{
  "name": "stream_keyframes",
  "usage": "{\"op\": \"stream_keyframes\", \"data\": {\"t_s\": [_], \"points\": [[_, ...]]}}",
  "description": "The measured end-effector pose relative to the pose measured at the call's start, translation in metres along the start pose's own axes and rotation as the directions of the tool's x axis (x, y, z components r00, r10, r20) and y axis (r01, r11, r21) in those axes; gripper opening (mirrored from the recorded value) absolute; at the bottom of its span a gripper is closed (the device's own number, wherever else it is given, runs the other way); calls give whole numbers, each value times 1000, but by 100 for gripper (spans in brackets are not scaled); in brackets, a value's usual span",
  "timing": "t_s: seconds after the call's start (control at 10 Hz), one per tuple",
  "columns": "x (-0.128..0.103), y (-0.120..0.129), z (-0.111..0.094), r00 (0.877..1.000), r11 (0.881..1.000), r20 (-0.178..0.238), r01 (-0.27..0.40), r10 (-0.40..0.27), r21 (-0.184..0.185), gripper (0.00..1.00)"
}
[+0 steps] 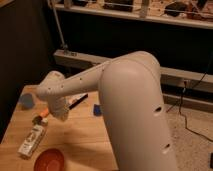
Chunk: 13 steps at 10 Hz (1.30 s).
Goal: Push the ceramic bowl across the table
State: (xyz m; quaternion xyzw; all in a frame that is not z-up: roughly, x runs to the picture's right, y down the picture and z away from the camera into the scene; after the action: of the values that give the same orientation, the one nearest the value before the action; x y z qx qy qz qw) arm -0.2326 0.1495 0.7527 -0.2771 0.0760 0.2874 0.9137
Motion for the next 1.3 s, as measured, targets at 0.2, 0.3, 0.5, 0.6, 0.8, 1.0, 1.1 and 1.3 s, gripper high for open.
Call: {"op": "stream_keyframes", "data": {"t_s": [0.2, 0.3, 0.5, 0.6, 0.8, 1.0, 1.1, 1.3], "points": [[11, 22, -3, 1000, 991, -5, 12, -12, 135, 0], [20, 35, -2, 999, 984, -26, 30, -26, 175, 0], [39, 70, 10, 994, 976, -93, 76, -58, 205, 0], [44, 78, 14, 992, 975, -112, 83, -61, 205, 0], [52, 102, 31, 986, 981, -156, 82, -55, 175, 0], [56, 123, 42, 982, 994, -186, 53, -35, 92, 0], [57, 129, 45, 980, 998, -197, 43, -33, 47, 0], [54, 145, 45, 978, 994, -205, 17, -39, -105, 0]]}}
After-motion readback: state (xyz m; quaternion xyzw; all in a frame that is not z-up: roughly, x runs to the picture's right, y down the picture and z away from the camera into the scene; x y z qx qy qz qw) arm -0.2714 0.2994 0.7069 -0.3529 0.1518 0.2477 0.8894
